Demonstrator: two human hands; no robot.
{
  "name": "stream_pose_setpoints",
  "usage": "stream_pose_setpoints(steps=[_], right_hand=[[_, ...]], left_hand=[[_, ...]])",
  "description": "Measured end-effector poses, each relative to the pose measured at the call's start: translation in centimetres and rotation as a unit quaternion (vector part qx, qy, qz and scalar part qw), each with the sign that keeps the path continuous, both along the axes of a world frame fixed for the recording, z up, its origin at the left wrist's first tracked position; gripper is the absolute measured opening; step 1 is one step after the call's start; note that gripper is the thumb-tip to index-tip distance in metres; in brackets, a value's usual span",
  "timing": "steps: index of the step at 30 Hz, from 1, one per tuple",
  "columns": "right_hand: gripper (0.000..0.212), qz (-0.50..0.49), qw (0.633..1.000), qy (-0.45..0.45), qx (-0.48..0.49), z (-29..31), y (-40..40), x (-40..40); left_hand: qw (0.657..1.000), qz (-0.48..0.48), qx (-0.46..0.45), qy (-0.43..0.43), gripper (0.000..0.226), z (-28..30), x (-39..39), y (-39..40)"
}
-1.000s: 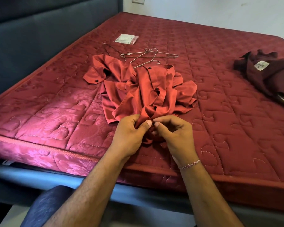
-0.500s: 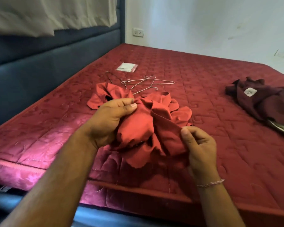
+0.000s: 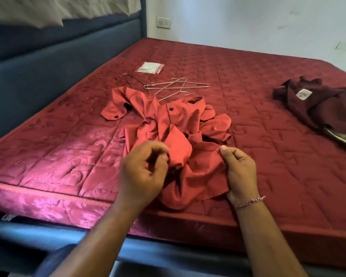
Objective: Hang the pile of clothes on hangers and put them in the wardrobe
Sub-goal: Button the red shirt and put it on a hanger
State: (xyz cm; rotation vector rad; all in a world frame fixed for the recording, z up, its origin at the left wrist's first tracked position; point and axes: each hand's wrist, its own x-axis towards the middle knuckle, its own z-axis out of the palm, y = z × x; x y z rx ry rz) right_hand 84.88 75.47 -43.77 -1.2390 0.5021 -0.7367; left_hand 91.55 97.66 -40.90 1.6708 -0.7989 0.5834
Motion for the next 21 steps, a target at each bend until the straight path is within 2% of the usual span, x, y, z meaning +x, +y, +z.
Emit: stream_pose_setpoints(steps=[3,8,10,12,15,17,18,20,21], right_hand=[[0.015,-0.010,1.000,-0.010,-0.003,-0.3,0.3,-0.3],[0.017,-0.025,1.000,-0.014,0.000,-0.2,0.3,-0.4],[0.018,-0.027,0.999,-0.016,0.018,-0.2,0.0,-0.6],[0.019,-0.026,0.999,-0.020,0.037,-0.2,-0.3,-0.5],[0.013,0.000,1.000,-0.012,0.024,-0.5,-0.7,-0.2],[0.010,0.028,0.999,0.010,-0.013,-0.1,-1.6,0.2],[0.011,0.040,0.997,0.029,-0.054,0.2,-2.4,0.5],[0.014,0.063,0.978,0.088,-0.176,0.4,-4.3,1.0],[0.015,0.068,0.966,0.118,-0.221,0.3,-5.1,1.1]], left_hand=[[0.990,-0.021,0.119,-0.069,0.013,-2.2,-0.3,-0.8],[0.966,0.020,0.257,-0.010,0.043,-2.1,3.9,-1.8],[0.970,0.013,0.241,0.031,0.030,-0.7,5.8,-1.9],[0.985,0.016,0.151,0.080,0.015,1.2,7.5,-1.3],[0.972,-0.073,0.093,0.204,0.017,3.9,9.4,0.1],[0.943,-0.135,0.119,0.279,0.016,5.1,10.4,0.5],[0.933,-0.136,0.141,0.303,0.015,5.2,11.1,0.5],[0.928,-0.076,0.191,0.311,0.012,4.9,12.6,0.4],[0.935,-0.008,0.224,0.275,0.010,4.7,13.0,0.3]])
